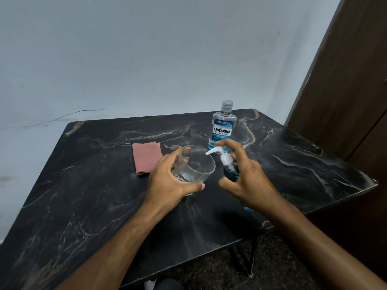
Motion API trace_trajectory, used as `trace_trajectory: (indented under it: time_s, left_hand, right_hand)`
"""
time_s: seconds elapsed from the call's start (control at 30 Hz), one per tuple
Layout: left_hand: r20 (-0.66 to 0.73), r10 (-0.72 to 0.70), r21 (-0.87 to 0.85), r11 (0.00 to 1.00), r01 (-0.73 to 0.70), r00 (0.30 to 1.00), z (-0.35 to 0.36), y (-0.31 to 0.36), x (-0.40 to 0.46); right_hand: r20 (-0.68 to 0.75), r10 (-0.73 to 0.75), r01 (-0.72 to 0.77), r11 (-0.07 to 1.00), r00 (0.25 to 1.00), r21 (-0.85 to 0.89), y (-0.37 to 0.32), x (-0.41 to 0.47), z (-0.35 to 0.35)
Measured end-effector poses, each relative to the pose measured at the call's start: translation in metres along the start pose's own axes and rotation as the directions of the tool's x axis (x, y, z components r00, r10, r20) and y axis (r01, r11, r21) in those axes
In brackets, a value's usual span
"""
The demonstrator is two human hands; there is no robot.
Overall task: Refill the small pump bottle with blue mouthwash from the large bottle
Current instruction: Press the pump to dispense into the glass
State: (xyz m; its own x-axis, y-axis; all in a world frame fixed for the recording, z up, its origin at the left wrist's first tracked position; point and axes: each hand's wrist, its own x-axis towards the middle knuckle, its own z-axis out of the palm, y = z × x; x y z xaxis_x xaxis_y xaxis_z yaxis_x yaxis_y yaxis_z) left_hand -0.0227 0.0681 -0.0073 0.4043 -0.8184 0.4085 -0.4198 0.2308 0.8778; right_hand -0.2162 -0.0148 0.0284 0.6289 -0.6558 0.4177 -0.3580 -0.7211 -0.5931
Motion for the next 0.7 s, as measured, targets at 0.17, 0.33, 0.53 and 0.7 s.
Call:
trace_trajectory:
  time_s: [0.17,0.33,0.53,0.7]
  left_hand:
    - [-0.001,0.001,0.007,1.000,-0.001,1.000,-0.0003,-0.0006,-0.0007]
    - [-0.014,-0.004,0.010,1.000,0.004,1.000,0.0001,0.0001,-0.0006]
    - [-0.034,0.007,0.015,1.000,-0.006,0.999,0.0008,-0.0003,-0.0006]
    - [-0.041,0.000,0.015,1.000,0.000,0.999,0.0008,-0.0002,0.0001]
  right_hand:
    - [0.019,-0.016,0.016,1.000,1.000,-0.006,-0.0022,0.0007,-0.0016]
    - [-0.002,-0.012,0.012,0.999,1.000,-0.030,-0.0035,0.0009,0.0006]
    - [-0.002,-0.027,0.027,0.999,1.000,-0.018,-0.0046,0.0027,0.0014]
    - [-0.002,-0.045,0.045,0.999,0.999,-0.001,-0.0051,0.0046,0.0010]
